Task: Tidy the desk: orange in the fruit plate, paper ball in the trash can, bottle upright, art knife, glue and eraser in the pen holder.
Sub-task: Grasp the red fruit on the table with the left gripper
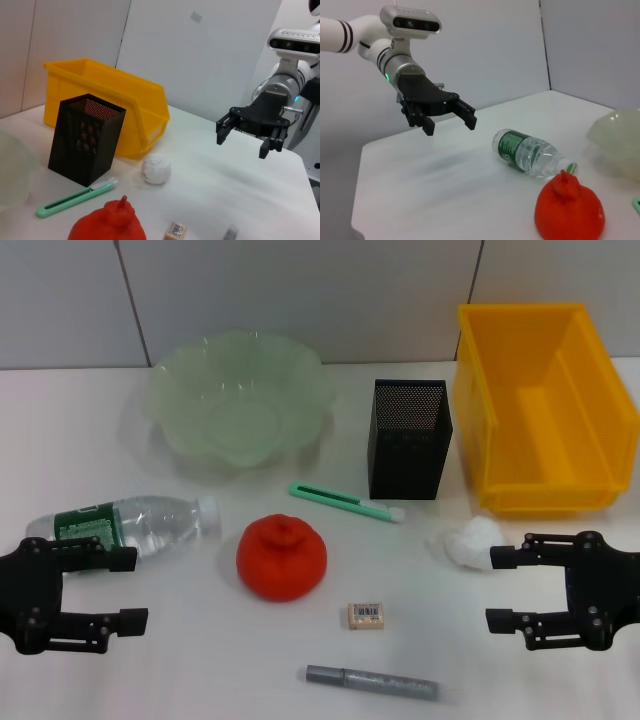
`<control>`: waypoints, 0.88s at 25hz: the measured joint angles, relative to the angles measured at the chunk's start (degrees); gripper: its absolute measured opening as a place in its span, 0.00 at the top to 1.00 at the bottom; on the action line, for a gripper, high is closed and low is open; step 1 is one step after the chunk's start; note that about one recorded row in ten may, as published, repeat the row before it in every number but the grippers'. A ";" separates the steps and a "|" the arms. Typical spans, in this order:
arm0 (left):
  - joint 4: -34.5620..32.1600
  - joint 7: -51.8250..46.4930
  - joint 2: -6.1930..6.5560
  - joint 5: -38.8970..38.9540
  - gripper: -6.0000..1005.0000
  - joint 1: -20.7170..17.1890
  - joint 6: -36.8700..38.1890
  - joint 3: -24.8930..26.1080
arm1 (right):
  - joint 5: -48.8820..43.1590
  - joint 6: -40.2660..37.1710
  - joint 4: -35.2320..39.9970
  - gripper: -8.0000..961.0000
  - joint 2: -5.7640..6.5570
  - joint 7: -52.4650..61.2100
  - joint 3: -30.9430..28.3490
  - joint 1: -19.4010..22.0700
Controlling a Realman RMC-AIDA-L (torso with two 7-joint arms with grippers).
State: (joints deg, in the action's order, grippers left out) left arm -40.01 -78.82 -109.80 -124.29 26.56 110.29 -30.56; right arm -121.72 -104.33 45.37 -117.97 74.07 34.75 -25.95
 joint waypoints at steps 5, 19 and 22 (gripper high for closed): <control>0.00 -0.01 0.01 -0.03 0.17 0.16 0.00 0.27 | 0.00 0.00 -0.16 0.21 -0.12 0.04 -0.08 -0.14; 0.01 -1.08 -0.13 0.27 0.17 0.27 0.21 0.34 | 0.16 0.72 -0.58 0.21 -0.33 -0.08 -0.16 -0.59; -0.12 -1.06 -0.19 1.51 0.17 0.29 0.54 0.36 | 0.16 0.83 -0.72 0.21 -0.36 -0.06 -0.33 0.16</control>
State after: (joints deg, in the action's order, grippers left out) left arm -40.12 -79.89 -109.99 -122.79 26.85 110.84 -30.20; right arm -121.56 -103.50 44.65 -118.33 74.01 34.42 -25.79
